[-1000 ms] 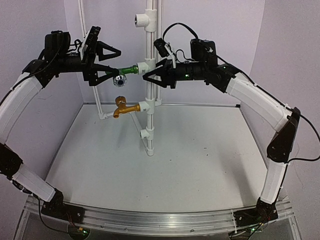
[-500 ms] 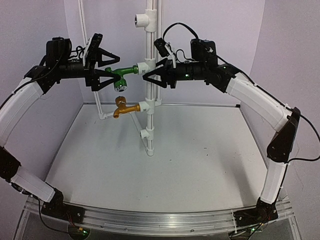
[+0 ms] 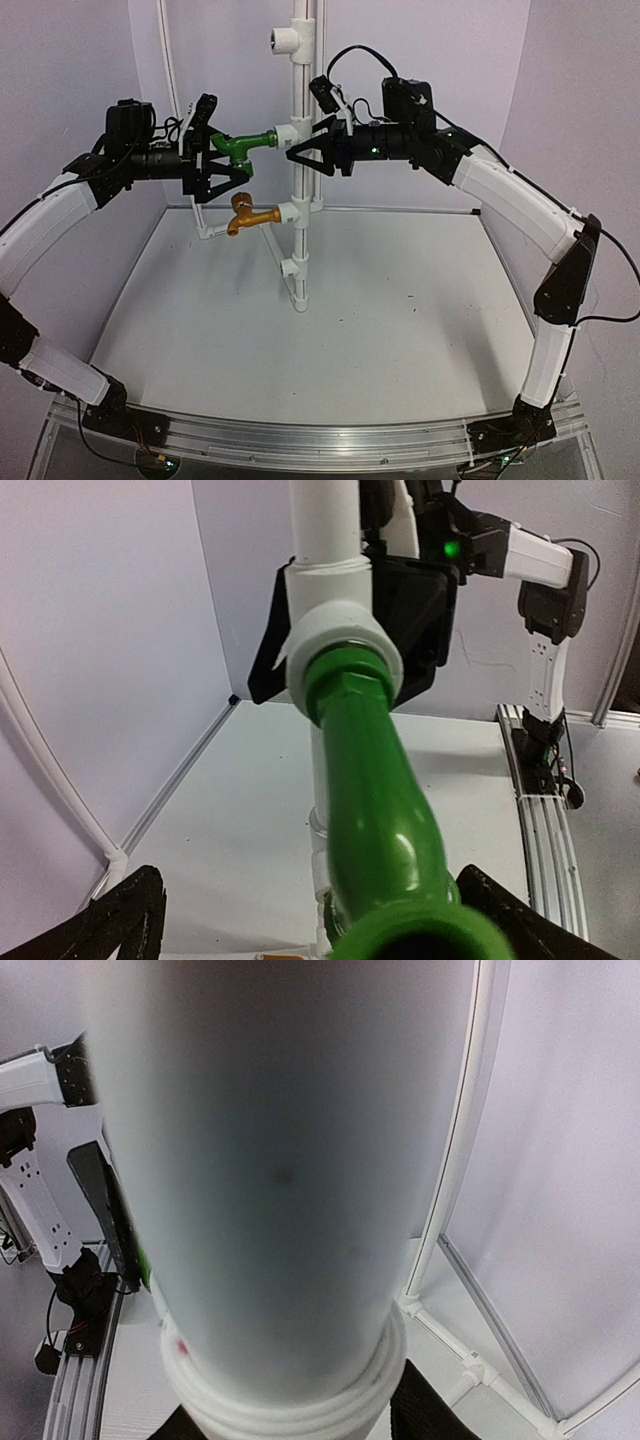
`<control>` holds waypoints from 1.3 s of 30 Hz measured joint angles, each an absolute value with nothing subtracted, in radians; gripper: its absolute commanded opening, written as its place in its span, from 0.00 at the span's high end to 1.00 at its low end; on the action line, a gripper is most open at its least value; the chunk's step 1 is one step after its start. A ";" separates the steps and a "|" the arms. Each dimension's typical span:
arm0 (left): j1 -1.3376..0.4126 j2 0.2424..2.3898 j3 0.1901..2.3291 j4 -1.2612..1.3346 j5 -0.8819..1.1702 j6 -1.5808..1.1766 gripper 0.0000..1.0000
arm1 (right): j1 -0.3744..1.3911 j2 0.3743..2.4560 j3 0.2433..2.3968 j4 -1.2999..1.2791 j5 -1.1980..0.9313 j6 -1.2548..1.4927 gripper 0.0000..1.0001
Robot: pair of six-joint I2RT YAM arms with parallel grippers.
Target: Install the water faucets
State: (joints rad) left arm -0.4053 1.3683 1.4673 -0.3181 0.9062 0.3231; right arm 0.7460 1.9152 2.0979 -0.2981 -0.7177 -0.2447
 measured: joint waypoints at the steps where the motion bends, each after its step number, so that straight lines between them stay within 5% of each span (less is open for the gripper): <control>1: -0.405 1.367 1.458 -0.299 0.891 0.308 0.00 | 0.746 1.915 2.098 -0.298 -0.718 -0.245 0.51; 24: -0.282 1.386 1.349 0.036 0.792 0.181 0.00 | 0.746 1.911 2.076 -0.278 -0.713 -0.251 0.50; 39: -0.269 1.449 1.559 0.068 0.835 0.180 0.00 | 0.745 1.911 2.072 -0.276 -0.713 -0.262 0.47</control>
State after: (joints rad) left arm -0.2691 1.4490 1.5585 0.0684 0.8350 0.1799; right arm 0.7448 1.9110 2.0716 -0.2760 -0.7132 -0.2623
